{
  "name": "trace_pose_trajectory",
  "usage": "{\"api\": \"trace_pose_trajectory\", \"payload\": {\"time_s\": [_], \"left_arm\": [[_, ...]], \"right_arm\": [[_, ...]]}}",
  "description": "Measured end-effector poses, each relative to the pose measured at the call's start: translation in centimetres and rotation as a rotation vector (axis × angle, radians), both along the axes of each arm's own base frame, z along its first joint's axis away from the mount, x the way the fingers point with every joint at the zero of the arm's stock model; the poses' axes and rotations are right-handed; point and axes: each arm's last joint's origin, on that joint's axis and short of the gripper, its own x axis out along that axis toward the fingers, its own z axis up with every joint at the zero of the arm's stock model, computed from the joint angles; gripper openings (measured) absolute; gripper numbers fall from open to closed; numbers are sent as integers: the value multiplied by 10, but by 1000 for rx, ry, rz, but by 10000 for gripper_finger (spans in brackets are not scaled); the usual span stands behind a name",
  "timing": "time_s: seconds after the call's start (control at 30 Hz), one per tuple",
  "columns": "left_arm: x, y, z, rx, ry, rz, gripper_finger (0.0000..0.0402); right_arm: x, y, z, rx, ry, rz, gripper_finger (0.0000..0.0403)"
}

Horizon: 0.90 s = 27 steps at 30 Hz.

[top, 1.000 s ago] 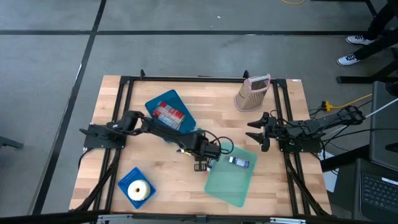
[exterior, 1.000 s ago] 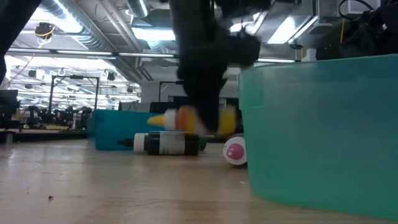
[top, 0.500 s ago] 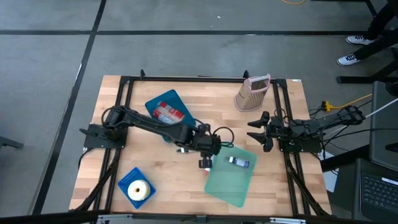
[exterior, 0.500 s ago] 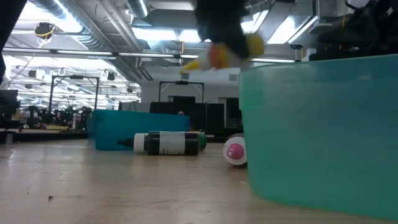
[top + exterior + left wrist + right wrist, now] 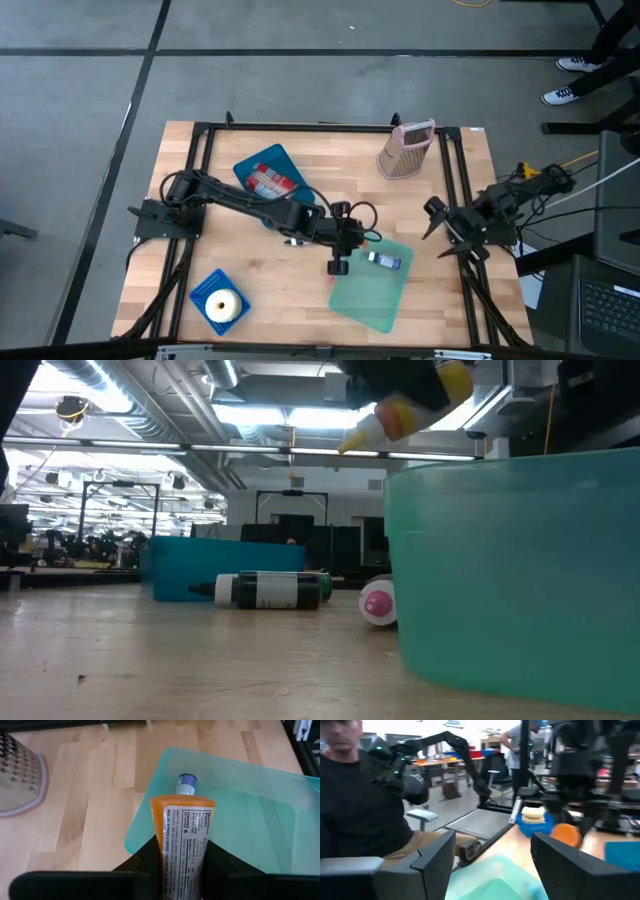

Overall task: Pick & Place Food Item
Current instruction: Put the yellow food coloring bottle into the green bin

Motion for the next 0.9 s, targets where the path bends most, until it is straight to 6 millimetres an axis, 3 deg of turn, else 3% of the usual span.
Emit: {"api": "trace_pose_trajectory", "payload": {"time_s": [0.2,0.43,0.5,0.73,0.9], "left_arm": [[-1,-7,0,2,-1,-19,83],[-1,-18,3,-8,-44,-61,81],[0,-19,4,-11,-52,-64,81],[2,-19,-1,-18,-46,-63,80],[13,-23,-18,-43,-43,-87,80]], "right_arm": [[-22,-8,-2,-22,-51,35,254],[-23,-4,-7,-56,-70,126,254],[-23,-1,-6,-45,-168,184,254],[-8,10,-55,-32,-161,248,254],[-7,10,-58,-33,-105,233,254]]}}
